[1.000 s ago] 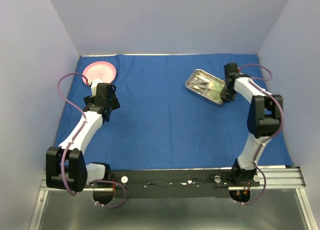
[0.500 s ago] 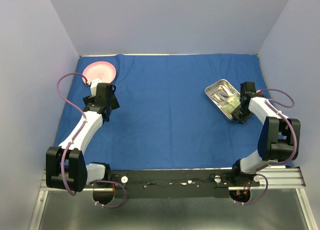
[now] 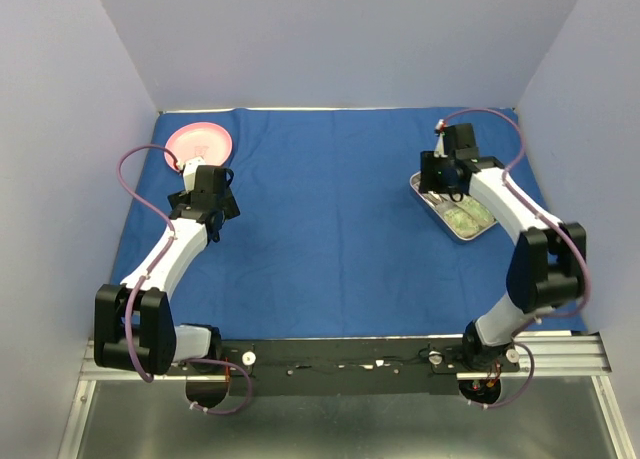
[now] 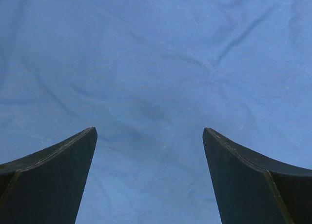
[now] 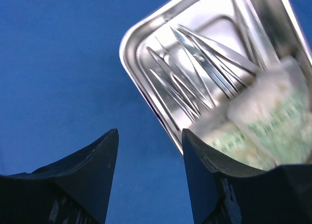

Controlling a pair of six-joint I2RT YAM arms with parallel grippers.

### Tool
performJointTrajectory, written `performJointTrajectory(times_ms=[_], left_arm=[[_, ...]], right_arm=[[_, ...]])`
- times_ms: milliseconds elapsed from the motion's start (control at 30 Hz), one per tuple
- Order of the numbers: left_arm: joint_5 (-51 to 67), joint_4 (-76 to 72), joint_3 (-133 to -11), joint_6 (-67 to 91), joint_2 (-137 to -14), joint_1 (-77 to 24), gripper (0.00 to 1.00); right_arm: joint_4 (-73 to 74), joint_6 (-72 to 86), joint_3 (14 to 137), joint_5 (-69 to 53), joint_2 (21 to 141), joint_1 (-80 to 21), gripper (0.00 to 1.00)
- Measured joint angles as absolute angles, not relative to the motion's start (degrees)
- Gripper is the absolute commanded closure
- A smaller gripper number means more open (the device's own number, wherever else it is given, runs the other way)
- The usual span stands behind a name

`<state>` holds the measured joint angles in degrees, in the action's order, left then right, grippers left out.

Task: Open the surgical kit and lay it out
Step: Move the container from the surgical kit.

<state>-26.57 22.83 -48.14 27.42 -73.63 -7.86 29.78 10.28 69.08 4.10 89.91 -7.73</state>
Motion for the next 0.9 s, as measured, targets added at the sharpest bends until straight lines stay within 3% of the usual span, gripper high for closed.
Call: performJointTrajectory(times_ms=[133,367,533,900], left_arm=[[-26.6,22.8,-48.1,27.4,-73.6,-7.9,0.01],[-26.6,22.8,-48.1,27.4,-73.6,-7.9,0.01],[-26.6,22.8,-48.1,27.4,-73.6,-7.9,0.01],[-26.6,22.5,-48.1,27.4,-73.6,-7.9,0.01]], right_arm=[[29.2,3.6,73.8,1.3,99.0,-9.7,0.42],[30.0,-1.3,75.9,1.1,108.1,-9.6,0.77],[29.3,-2.4,75.9,3.3,108.6,-9.4,0.85],[28.3,-1.8,74.1,9.0,107.8,-4.5,0.86]])
